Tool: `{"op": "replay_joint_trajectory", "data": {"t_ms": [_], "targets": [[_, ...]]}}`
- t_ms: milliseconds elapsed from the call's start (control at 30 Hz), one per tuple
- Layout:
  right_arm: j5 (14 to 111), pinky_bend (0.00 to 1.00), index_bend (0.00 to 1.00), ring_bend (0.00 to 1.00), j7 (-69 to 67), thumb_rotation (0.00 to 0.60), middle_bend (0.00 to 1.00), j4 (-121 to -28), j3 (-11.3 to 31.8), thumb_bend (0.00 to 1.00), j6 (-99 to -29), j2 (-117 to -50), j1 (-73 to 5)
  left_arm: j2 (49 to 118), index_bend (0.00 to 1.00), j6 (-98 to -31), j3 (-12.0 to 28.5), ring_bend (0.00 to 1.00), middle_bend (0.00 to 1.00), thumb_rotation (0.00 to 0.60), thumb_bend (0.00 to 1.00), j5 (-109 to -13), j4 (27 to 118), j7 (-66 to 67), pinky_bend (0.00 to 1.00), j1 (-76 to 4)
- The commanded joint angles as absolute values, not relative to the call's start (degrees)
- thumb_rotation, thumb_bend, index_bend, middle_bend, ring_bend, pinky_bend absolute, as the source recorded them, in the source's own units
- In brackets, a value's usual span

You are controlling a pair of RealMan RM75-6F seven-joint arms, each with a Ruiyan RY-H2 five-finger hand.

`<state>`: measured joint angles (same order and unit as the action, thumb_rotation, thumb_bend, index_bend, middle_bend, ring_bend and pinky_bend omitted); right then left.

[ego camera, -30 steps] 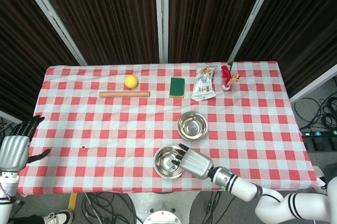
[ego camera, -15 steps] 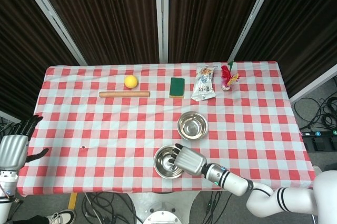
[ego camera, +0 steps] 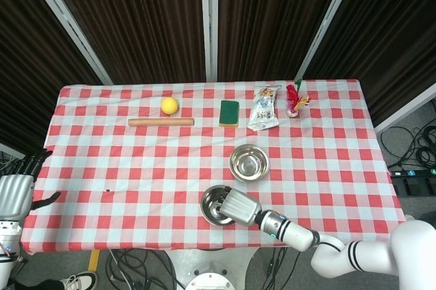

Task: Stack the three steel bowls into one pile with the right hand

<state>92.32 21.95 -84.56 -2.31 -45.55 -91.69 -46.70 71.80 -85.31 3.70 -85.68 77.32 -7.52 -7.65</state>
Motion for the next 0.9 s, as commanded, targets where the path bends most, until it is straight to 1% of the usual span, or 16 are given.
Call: {"op": "replay_joint_trajectory", "data": {"t_ms": [33,167,300,633,733,900], "targets": [[92.75,0.38,0.63,0.42,21.69,0.6,0.53,-83.91,-2.32,0.25,-46.4,-92.32,-46.48,71.8,0.19,-85.3,3.71,0.18,0.23,0.6,0.09,-85.7,77.28,-7.78,0.24,-7.66],[92.86,0.42,0.68,0.46,21.38,0.6,0.57,-83.3,-2.42,0.31,-46.72,-92.85,-46.43,71.78,0.19,-85.27,3.71,0.18,0.23,0.6,0.09,-85.7,77.25,-7.98,0.24,-7.65],[92.91,0.45,0.71,0.48,21.4,0.6,0.59,-82.88,-2.76,0.33,-46.83,-93.19,-46.3,71.75,0.19,-85.24,3.69,0.18,0.23,0.6,0.09,-85.61,77.18,-8.21,0.24,-7.56],[93.21,0.47,0.73,0.5,21.69,0.6,0.6,-83.46,-2.21,0.36,-48.37,-92.81,-46.15,71.88,0.19,-85.13,3.76,0.18,0.23,0.6,0.09,-85.56,76.96,-8.76,0.24,-7.6],[93.72,0.47,0.73,0.5,22.18,0.6,0.6,-84.55,-1.28,0.36,-49.67,-92.0,-46.34,71.84,0.19,-85.14,3.85,0.18,0.23,0.6,0.09,-85.49,77.03,-8.85,0.24,-7.61],[92.53,0.47,0.73,0.5,25.1,0.6,0.6,-87.25,1.58,0.36,-52.66,-88.91,-45.78,71.78,0.19,-85.07,3.81,0.18,0.23,0.6,0.09,-85.58,77.2,-8.85,0.24,-7.65]]}}
